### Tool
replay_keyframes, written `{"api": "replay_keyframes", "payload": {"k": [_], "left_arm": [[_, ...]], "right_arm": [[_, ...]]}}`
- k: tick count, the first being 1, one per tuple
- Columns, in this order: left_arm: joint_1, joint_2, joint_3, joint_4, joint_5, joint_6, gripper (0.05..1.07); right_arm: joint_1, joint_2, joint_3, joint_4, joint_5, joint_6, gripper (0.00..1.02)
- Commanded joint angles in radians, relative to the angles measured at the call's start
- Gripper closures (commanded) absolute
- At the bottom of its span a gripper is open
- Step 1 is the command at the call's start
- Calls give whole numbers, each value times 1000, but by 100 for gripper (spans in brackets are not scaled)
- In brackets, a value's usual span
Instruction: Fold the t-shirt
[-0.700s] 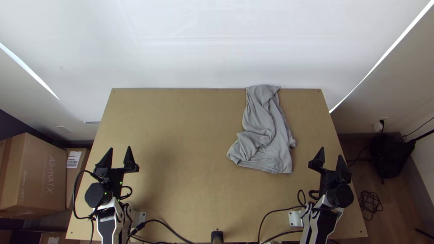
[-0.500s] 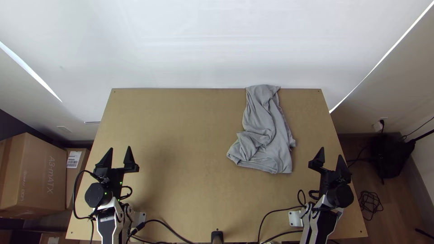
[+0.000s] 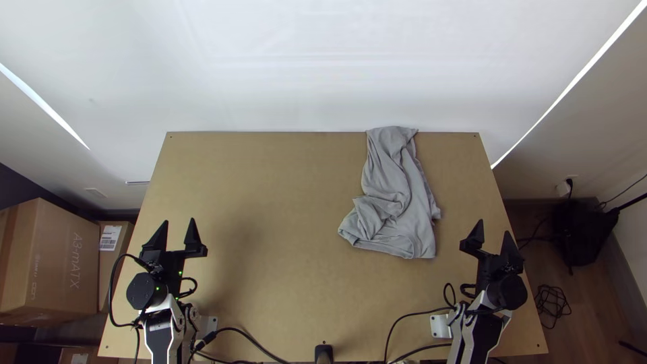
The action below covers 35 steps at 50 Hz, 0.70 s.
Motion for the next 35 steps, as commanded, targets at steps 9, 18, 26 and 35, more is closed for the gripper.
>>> {"api": "replay_keyframes", "payload": {"k": [9, 18, 26, 35], "left_arm": [[0, -6, -39, -20, -1, 16, 10], [0, -6, -39, -20, -1, 16, 10], [-2, -6, -41, -18, 1, 10, 10], [-56, -6, -39, -20, -1, -65, 10]], "right_arm": [[-6, -3, -9, -10, 5, -14, 4], [-13, -3, -9, -10, 5, -14, 4], [-4, -2, -9, -13, 5, -13, 4], [28, -2, -7, -28, 64, -14, 4]]}}
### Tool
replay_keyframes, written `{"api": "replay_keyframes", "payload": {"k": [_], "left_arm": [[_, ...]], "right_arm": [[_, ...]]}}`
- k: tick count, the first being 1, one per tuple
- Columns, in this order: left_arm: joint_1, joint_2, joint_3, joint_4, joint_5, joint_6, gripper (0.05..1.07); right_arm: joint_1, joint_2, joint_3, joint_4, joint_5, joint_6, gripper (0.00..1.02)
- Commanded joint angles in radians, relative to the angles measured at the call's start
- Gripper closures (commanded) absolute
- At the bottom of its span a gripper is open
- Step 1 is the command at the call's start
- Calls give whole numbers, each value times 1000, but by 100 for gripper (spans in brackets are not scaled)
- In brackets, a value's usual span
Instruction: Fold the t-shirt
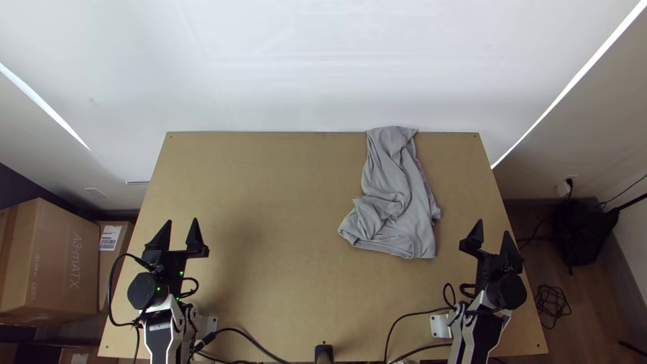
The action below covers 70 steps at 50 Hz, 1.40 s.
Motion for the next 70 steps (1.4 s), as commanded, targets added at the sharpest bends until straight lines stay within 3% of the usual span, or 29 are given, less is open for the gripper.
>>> {"api": "replay_keyframes", "payload": {"k": [1, 6, 12, 17, 21, 33, 41, 50, 59, 70], "left_arm": [[-15, -6, -41, -20, -1, -30, 10], [-17, -6, -41, -20, -1, -47, 10], [-43, -6, -39, -18, -1, -174, 10], [-66, -6, -39, -20, -1, -191, 10], [-81, -6, -39, -20, -2, -193, 10], [-84, -7, -21, -29, -2, -101, 10], [-86, -4, -10, -50, -2, -2, 10], [-90, 50, 82, -27, -2, 22, 10], [-126, 358, 307, -84, -2, 44, 10], [-219, 663, 709, -401, -11, 48, 10]], "right_arm": [[8, -3, -7, -23, 46, -21, 4], [-3, -5, -7, -25, 69, -90, 4], [-63, -5, -7, -26, 93, -116, 4], [-138, -3, 8, -31, 86, -119, 4], [-146, -3, 36, -55, 70, -133, 4], [-115, 4, 192, -249, 67, -165, 4], [-75, 57, 297, -284, 67, -182, 4], [-58, 199, 433, -316, 67, -205, 4], [49, 304, 625, -448, 66, -222, 4], [281, 500, 970, -677, 66, -213, 4]]}}
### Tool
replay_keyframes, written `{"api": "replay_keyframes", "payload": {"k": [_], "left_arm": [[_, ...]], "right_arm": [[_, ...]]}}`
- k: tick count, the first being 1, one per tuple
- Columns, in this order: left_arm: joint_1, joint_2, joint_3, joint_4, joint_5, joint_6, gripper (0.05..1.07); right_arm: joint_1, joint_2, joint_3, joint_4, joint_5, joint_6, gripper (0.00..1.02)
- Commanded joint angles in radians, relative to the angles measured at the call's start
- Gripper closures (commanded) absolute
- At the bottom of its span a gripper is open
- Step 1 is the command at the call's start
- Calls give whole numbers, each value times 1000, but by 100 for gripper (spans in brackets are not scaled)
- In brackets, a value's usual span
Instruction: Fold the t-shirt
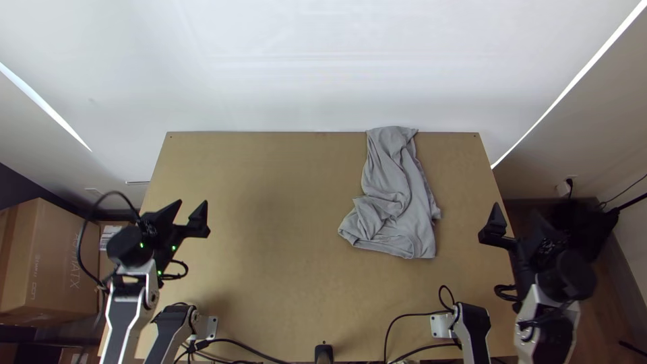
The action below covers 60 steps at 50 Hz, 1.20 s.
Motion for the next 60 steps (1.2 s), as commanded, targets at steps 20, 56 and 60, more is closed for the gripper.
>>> {"api": "replay_keyframes", "payload": {"k": [20, 56, 60], "left_arm": [[-258, 439, 704, -497, -91, -40, 10], [-242, 545, 805, -610, -90, -75, 10], [-232, 551, 808, -607, -91, -75, 10]], "right_arm": [[322, 435, 538, -348, 23, 99, 6], [869, 724, 447, -566, -77, 708, 5], [902, 764, 424, -575, -77, 709, 5]]}}
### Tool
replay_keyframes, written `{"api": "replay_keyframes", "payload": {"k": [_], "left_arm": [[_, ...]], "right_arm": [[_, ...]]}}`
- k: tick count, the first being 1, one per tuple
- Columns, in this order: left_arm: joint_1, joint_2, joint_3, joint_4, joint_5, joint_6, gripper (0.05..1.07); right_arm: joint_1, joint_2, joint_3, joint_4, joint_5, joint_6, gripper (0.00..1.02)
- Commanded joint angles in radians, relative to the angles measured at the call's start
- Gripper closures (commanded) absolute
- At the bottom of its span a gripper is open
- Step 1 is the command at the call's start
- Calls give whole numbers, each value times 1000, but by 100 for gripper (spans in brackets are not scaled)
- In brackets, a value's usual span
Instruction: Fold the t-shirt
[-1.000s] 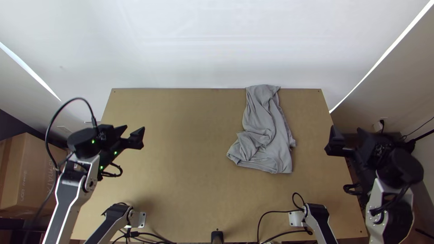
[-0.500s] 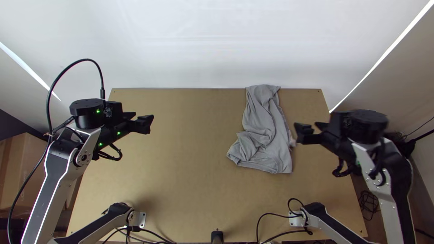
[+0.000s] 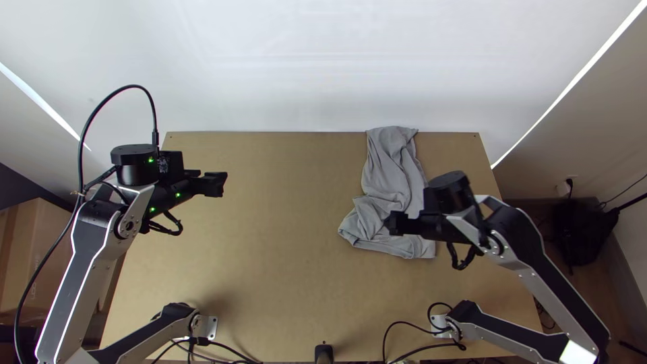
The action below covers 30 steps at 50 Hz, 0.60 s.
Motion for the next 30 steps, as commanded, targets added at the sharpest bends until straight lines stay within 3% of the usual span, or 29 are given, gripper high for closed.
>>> {"api": "replay_keyframes", "payload": {"k": [1, 11, 14, 23, 30], "left_arm": [[13, 14, 36, -9, -5, -18, 10], [23, 23, 42, -4, -4, -18, 10], [28, 24, 40, -1, -4, -18, 10], [31, 24, 37, 0, -4, -24, 10], [37, 24, 34, 2, -5, -24, 10]], "right_arm": [[49, 51, -46, -18, -5, 49, 6], [96, 165, -82, 33, -5, 16, 13], [95, 200, -100, 67, -4, -21, 13], [42, 311, -186, 206, -2, -57, 13], [27, 381, -215, 281, -2, -60, 19]]}}
